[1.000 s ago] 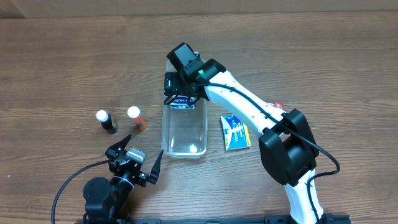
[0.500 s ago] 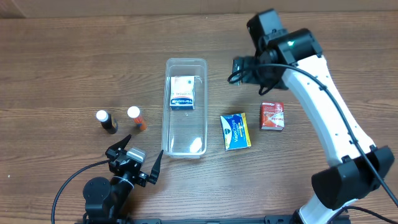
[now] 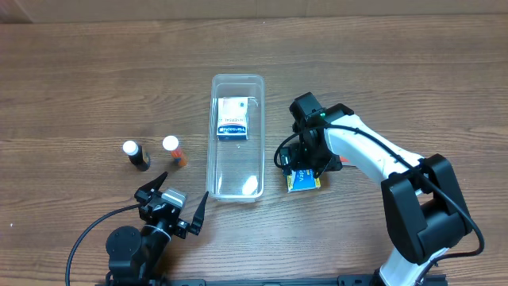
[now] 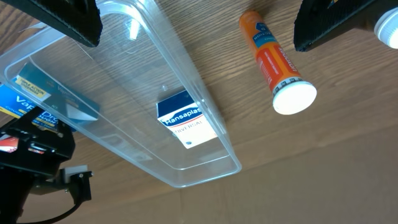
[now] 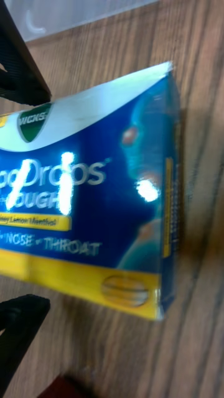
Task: Pack container
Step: 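Grasp the blue VapoDrops box with the right gripper, then place the VapoDrops box into the container beside the Hansaplast box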
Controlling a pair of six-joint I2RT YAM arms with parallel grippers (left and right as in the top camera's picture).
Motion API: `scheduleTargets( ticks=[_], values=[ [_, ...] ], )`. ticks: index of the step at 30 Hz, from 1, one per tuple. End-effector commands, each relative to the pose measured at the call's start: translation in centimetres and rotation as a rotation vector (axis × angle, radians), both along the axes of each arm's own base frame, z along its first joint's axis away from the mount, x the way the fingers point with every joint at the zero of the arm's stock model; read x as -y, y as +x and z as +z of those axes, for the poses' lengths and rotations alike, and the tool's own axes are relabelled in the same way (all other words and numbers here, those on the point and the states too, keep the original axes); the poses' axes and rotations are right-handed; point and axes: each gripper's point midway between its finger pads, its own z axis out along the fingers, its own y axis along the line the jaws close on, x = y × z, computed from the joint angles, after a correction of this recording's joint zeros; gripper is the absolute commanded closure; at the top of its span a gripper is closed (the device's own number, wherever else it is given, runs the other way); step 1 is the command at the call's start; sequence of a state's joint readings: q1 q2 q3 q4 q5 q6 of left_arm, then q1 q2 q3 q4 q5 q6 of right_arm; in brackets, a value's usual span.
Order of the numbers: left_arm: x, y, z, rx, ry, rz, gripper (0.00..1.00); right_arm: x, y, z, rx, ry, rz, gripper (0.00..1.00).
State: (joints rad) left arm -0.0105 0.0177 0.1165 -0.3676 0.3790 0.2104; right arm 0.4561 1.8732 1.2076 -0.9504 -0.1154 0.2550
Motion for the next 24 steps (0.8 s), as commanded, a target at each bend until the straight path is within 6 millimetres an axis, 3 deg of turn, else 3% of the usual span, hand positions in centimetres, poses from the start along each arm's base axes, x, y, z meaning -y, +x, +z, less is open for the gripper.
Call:
scheduleTargets(
  ticks=[1, 4, 7, 12, 14, 16, 18, 21, 24],
  values=[
    [-0.1, 0.1, -0.1, 0.008, 0.008, 0.001, 0.0, -0.1, 0.3, 0.0, 0.019, 0.01, -0.035, 0.14],
    [-0.1, 0.1, -0.1, 0.008, 0.008, 0.001, 0.0, 0.8, 1.1, 0.2, 0.05, -0.047, -0.102, 0.2],
    [-0.1, 0.1, -0.1, 0.008, 0.008, 0.001, 0.0, 0.9, 2.1, 2.4, 0.064, -0.072, -0.129, 0.27],
    [-0.1, 0.1, -0.1, 0.008, 0.008, 0.001, 0.0, -0.6, 5.0, 11.6, 0.168, -0.046, -0.138, 0.31],
    [-0.1, 0.1, -0.1, 0.008, 0.008, 0.001, 0.0, -2.1, 5.8, 15.8, 0.246, -0.002, -0.122, 0.31],
    [-0.1, 0.1, -0.1, 0.008, 0.008, 0.001, 0.0, -3.6, 6.2, 18.5, 0.306, 0.042, -0.107, 0.31],
    [-0.1, 0.1, -0.1, 0.009, 0.008, 0.001, 0.0, -5.7, 6.1, 19.9, 0.348, 0.086, -0.096, 0.31],
    [-0.1, 0.1, -0.1, 0.008, 0.008, 0.001, 0.0, -8.0, 5.6, 20.1, 0.372, 0.117, -0.05, 0.31],
    [-0.1, 0.1, -0.1, 0.008, 0.008, 0.001, 0.0, -11.6, 4.6, 20.6, 0.4, 0.181, -0.037, 0.31]
  ],
)
